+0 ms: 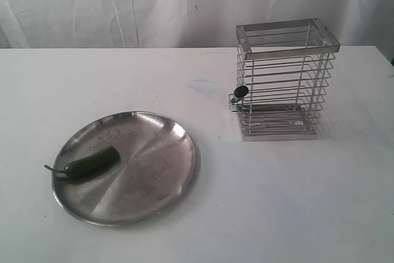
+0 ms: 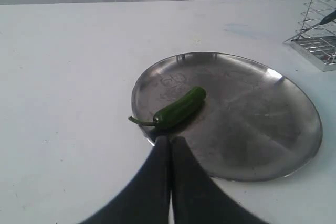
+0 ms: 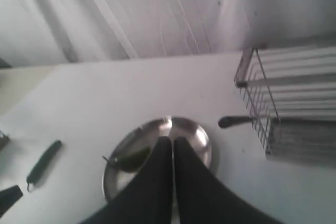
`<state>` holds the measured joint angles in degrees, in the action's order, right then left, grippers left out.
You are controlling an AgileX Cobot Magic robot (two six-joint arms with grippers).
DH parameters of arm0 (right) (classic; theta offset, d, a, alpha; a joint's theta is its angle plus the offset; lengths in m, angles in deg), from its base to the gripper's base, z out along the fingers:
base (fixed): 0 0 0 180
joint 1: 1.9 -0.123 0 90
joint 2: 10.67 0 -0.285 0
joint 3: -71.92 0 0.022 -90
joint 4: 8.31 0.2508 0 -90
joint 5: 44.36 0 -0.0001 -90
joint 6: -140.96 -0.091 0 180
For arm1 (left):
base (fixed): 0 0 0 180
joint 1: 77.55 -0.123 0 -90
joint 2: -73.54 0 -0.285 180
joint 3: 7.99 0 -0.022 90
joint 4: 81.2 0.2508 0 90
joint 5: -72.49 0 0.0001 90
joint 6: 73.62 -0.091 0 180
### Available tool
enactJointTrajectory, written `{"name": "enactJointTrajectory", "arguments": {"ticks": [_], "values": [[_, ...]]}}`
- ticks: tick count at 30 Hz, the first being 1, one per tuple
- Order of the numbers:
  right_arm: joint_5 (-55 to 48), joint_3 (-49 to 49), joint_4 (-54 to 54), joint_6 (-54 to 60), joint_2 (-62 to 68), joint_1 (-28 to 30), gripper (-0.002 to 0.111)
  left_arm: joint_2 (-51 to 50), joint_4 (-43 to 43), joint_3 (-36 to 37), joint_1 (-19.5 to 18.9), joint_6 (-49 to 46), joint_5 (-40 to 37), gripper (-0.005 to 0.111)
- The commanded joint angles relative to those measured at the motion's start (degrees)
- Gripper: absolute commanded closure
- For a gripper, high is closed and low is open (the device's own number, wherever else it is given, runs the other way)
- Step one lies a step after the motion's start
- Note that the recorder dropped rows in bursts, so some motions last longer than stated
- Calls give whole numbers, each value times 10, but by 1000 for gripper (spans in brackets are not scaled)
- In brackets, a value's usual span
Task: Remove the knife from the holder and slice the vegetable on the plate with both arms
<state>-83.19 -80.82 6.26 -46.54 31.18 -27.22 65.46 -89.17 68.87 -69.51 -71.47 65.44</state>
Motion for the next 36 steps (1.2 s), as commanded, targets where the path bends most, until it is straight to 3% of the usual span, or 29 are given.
{"name": "enactJointTrajectory", "arguments": {"ticks": [1, 9, 11, 15, 26, 36], "values": [[-31, -19, -12, -41, 137, -2, 95, 3, -2, 4, 1, 5, -2, 107], [14, -13, 64, -119, 336, -3, 39, 3, -2, 4, 1, 5, -2, 107], [56, -13, 64, -152, 356, -4, 33, 3, -2, 4, 1, 5, -2, 107], [142, -13, 67, -198, 373, -4, 33, 3, -2, 4, 1, 5, -2, 107], [233, -17, 73, -246, 444, -30, 33, 3, -2, 4, 1, 5, -2, 107], [238, -59, 57, -246, 516, -33, 37, 3, -2, 4, 1, 5, -2, 107]]}}
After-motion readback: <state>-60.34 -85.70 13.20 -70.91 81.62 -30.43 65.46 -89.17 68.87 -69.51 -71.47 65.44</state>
